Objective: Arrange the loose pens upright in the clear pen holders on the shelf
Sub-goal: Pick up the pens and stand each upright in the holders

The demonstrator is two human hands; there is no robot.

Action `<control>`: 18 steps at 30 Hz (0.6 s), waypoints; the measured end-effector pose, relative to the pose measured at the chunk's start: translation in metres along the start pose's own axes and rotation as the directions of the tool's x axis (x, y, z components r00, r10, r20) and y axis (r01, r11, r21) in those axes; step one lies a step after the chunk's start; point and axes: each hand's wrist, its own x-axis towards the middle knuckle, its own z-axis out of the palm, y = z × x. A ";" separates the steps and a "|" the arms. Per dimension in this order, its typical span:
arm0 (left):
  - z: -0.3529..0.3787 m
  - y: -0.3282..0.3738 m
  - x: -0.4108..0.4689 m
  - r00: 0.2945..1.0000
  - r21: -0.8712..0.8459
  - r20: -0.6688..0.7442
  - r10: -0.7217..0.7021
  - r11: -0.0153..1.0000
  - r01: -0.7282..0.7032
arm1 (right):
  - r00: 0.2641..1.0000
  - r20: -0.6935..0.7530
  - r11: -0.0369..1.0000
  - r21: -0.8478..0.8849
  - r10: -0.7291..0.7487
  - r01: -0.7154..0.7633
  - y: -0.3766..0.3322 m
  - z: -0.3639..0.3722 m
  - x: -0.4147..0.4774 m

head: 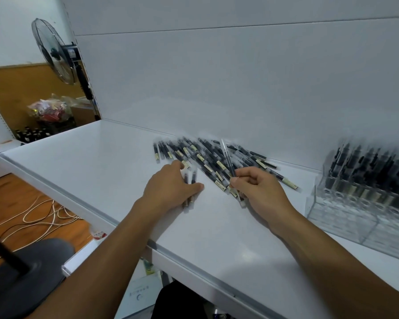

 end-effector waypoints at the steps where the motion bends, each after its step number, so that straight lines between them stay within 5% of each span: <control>1: -0.004 -0.001 0.001 0.999 0.031 0.033 -0.015 0.999 0.014 | 1.000 0.008 1.000 0.007 -0.001 0.001 -0.001 0.000 0.000; 18: -0.037 -0.006 0.002 0.960 -0.130 0.278 -0.007 0.991 0.045 | 0.997 0.063 0.999 0.016 -0.039 0.038 -0.002 0.001 -0.004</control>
